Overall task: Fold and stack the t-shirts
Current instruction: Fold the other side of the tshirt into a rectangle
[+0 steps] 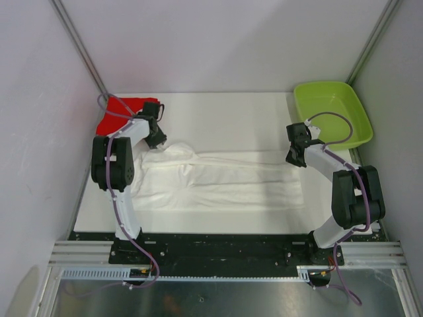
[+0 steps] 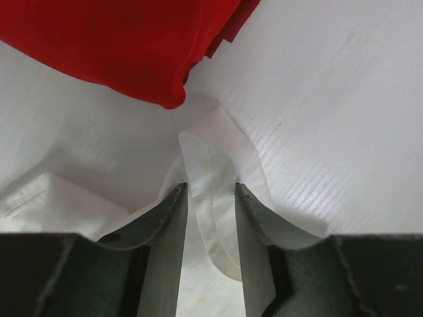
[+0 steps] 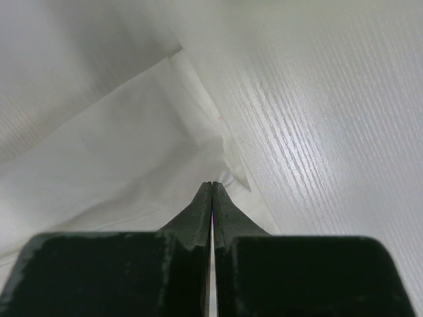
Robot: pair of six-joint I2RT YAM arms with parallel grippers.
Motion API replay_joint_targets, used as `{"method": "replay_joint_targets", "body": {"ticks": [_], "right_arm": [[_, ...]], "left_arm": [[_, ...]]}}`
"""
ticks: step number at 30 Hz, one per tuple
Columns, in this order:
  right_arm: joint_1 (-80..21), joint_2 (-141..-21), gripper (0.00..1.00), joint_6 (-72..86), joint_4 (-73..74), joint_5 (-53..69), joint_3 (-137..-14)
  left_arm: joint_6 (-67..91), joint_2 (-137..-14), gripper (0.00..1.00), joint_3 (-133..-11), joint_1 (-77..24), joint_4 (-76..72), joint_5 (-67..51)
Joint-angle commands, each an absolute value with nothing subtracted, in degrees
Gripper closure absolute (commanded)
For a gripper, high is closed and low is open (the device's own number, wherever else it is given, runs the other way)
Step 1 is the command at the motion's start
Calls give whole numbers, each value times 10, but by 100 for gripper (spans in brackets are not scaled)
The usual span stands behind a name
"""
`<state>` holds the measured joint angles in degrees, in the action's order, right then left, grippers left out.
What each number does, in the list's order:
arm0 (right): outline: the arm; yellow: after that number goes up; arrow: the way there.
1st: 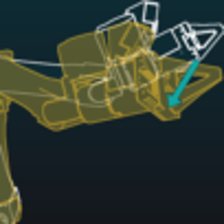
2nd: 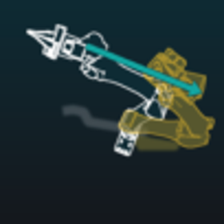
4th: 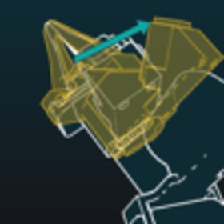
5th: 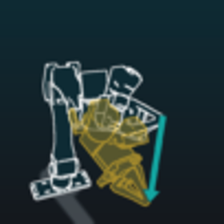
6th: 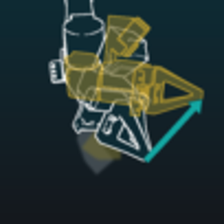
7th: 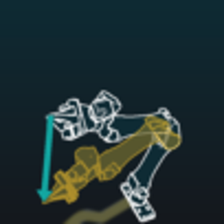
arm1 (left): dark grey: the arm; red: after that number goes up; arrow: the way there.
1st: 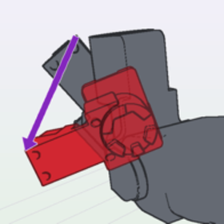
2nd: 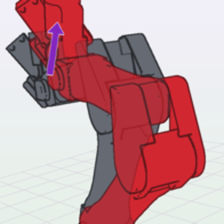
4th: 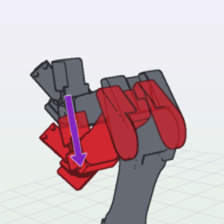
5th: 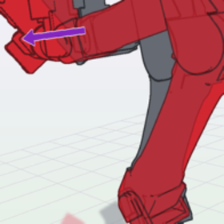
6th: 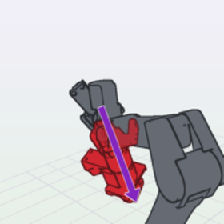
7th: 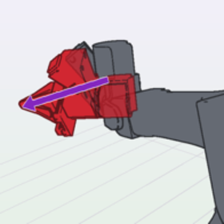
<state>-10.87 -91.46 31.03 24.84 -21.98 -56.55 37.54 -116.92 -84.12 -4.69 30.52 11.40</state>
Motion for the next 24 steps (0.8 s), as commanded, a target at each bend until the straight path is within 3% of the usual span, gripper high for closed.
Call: {"method": "replay_joint_targets", "body": {"ticks": [1, 7, 19, 24], "right_arm": [[-107, -898, 100, 305, 231, -224, -570], [-106, -902, 100, 305, 228, -224, -570], [-103, -902, 100, 302, 226, -224, -571], [-102, -898, 100, 300, 227, -226, -572]], "left_arm": [[379, -1178, 60, -843, -43, 294, 115], [377, -1186, 66, -858, -43, 290, 104], [367, -1189, 98, -878, -45, 286, 89], [364, -1168, 100, -874, -45, 285, 86]]}}
